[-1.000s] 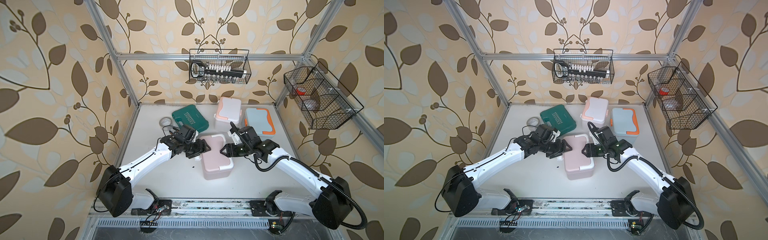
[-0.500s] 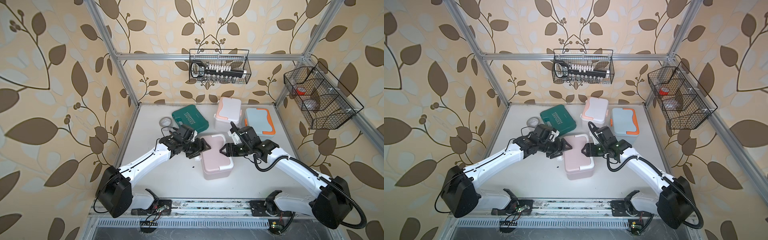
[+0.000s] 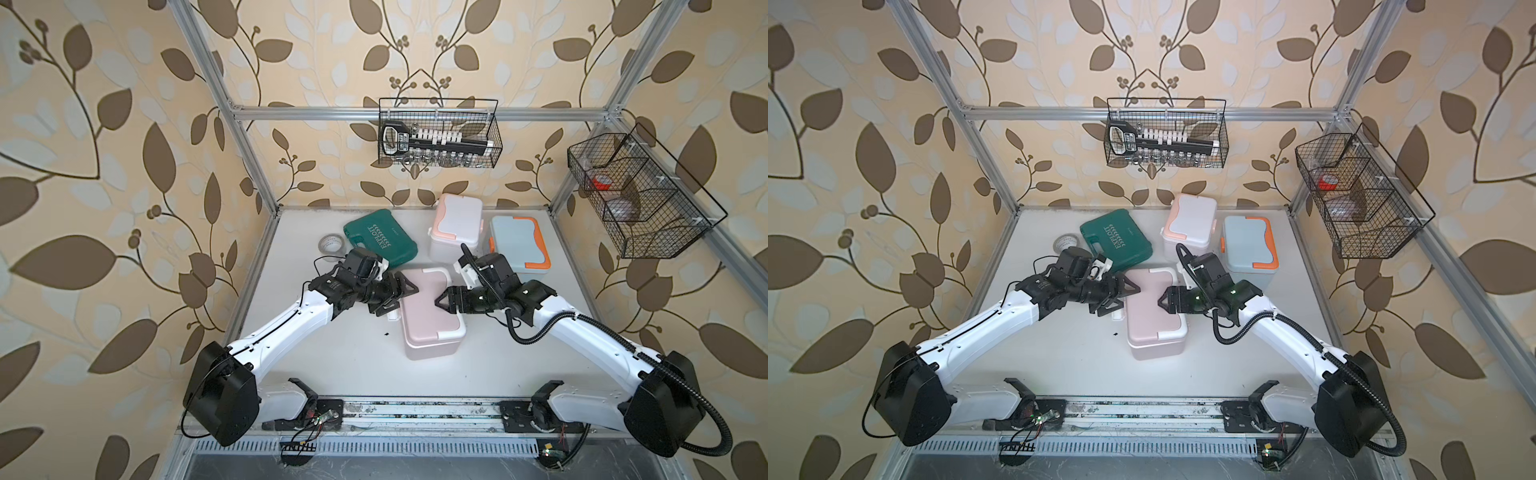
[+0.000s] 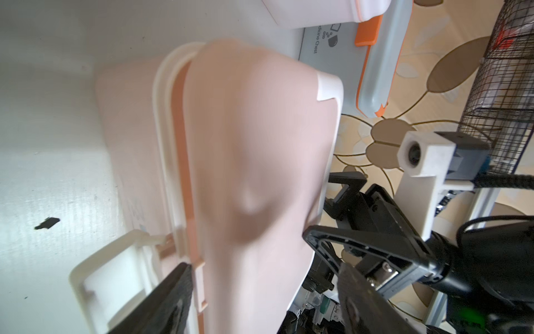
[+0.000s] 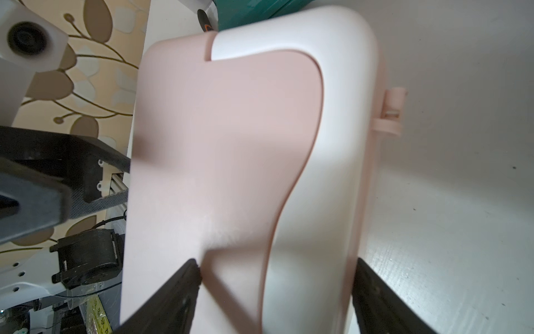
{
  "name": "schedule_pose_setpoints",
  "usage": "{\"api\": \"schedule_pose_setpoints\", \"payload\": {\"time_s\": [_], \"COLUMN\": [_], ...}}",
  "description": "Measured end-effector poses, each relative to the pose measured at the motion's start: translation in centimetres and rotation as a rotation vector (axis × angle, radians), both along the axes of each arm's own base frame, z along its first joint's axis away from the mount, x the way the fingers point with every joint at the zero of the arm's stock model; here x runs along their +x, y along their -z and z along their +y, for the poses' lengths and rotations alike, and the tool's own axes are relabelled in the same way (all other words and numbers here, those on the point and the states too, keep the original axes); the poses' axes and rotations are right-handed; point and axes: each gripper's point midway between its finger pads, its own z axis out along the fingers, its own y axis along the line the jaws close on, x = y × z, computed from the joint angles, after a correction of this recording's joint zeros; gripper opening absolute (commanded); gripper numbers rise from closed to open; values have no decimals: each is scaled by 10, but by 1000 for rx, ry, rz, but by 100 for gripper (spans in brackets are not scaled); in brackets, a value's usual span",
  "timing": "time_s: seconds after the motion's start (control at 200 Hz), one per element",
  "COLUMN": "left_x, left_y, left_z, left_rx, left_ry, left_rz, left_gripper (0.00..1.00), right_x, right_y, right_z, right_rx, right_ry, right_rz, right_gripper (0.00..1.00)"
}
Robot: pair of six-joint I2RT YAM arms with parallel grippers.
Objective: Open first aid kits and take out gauze
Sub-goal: Open the lid of the first aid kit.
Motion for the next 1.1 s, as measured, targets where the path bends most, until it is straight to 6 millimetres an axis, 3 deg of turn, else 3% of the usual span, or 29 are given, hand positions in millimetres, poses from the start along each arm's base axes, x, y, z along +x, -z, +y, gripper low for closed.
{"api": "schedule_pose_setpoints", "payload": {"time_s": [0.235, 0.685, 0.795, 0.945, 1.1], "left_x": [2, 4, 4, 6, 7], "left_y": [-10, -60, -73, -91, -108], "left_z": [-6, -28, -33, -47, -72], "left_rx": [-62, -237, -258, -280, -295], "left_ry": [3, 77, 90, 122, 171], "left_rz": [-7, -88, -110, -133, -157], "left_gripper": [80, 80, 80, 81, 82], "right_x": [-3, -20, -11, 8, 14], "right_y": [-3, -30, -46, -78, -92], "right_z": [-1, 9, -6, -46, -70], "right_rx": [3, 138, 174, 225, 255], "right_ry": [2, -59, -11, 117, 189], "right_rz": [6, 34, -2, -94, -130], "right_gripper": [99, 99, 100, 100, 99]}}
